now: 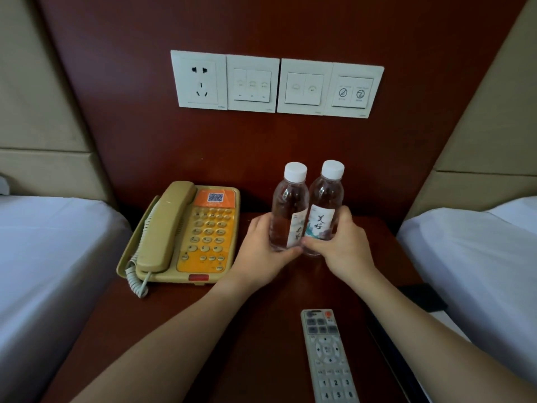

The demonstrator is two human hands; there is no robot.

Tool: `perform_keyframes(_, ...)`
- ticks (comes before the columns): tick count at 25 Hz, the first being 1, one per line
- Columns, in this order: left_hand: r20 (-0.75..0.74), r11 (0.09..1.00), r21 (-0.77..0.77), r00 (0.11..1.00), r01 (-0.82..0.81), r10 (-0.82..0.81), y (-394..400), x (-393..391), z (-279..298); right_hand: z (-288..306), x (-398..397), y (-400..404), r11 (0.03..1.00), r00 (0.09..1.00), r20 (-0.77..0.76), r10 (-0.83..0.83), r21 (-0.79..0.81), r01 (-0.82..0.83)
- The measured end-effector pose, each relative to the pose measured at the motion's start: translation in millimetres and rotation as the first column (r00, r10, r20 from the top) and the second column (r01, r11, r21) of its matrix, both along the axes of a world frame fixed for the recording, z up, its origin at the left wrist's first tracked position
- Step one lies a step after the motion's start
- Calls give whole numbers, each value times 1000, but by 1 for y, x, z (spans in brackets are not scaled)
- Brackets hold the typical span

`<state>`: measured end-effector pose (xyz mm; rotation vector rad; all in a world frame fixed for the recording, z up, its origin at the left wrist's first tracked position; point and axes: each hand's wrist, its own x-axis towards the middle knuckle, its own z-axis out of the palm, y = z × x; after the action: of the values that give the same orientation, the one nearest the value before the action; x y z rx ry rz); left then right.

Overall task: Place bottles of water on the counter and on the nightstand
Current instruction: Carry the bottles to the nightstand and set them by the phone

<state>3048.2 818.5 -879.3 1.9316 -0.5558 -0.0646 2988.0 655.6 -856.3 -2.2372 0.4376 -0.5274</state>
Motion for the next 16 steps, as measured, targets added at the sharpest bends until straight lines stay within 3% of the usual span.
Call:
perform_keyframes(8,-239,983,-159,970,-86,47,-26,26,-2,-19,32,-15,997,997,-58,58,46,-56)
perform_keyframes(16,-270,948,-185,941,-258,203,-40,50,-7,-27,62,-30,981,983,-63,175,97,-168)
